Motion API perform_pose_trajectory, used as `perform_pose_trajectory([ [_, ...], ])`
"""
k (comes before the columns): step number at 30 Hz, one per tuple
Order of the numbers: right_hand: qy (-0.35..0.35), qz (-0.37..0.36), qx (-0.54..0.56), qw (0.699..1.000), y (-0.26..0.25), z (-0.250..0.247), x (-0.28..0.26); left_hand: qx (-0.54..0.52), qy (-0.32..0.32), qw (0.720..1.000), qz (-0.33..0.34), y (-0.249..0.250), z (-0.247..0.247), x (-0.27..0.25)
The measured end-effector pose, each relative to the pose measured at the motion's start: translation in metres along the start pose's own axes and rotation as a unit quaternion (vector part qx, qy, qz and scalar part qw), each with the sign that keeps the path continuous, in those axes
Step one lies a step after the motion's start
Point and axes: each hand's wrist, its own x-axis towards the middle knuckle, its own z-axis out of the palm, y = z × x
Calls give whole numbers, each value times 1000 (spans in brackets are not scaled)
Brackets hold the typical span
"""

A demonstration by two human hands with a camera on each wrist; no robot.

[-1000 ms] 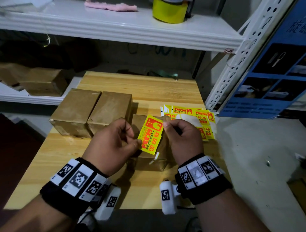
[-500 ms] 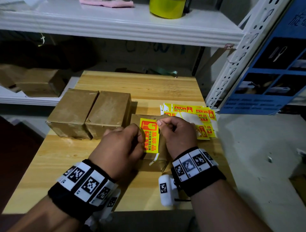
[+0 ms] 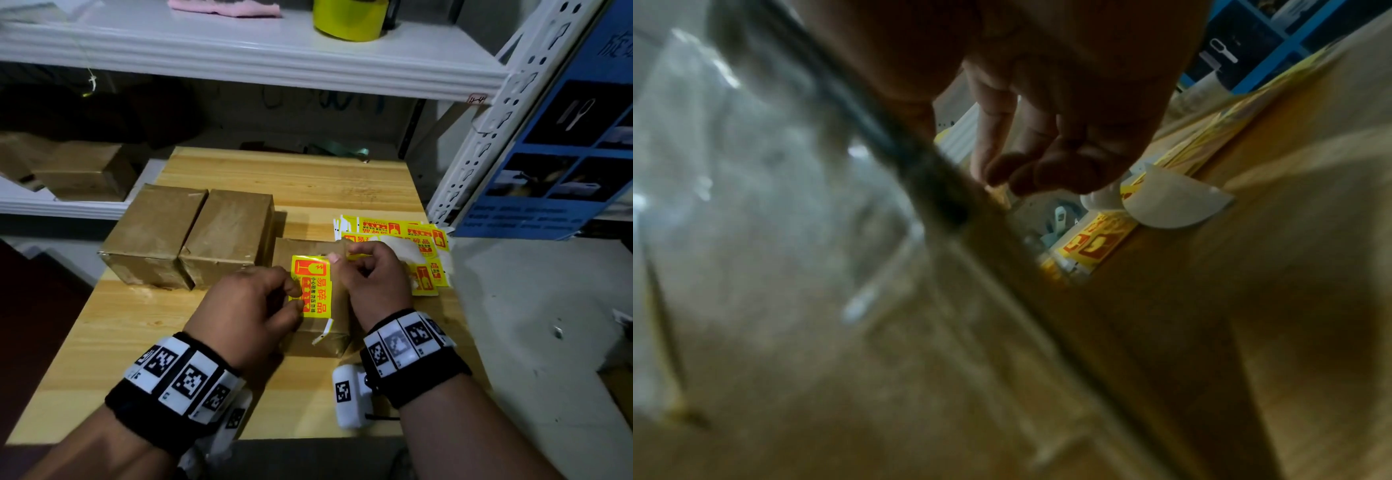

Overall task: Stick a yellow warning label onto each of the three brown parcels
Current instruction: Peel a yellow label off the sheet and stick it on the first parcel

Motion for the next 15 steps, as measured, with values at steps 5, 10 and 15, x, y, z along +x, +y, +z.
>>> perform_pose_trajectory([
  [5,-84,4,13,996,-2,-7,-8,-48,39,997,-36,-11,7,1],
  [10,-138,-47,-35,989,7,-10,-15,-39,28,998,-40,-21,11,3],
  [15,-164,-128,-137,968,5,-13,-16,-37,23,998,-37,-25,13,2],
])
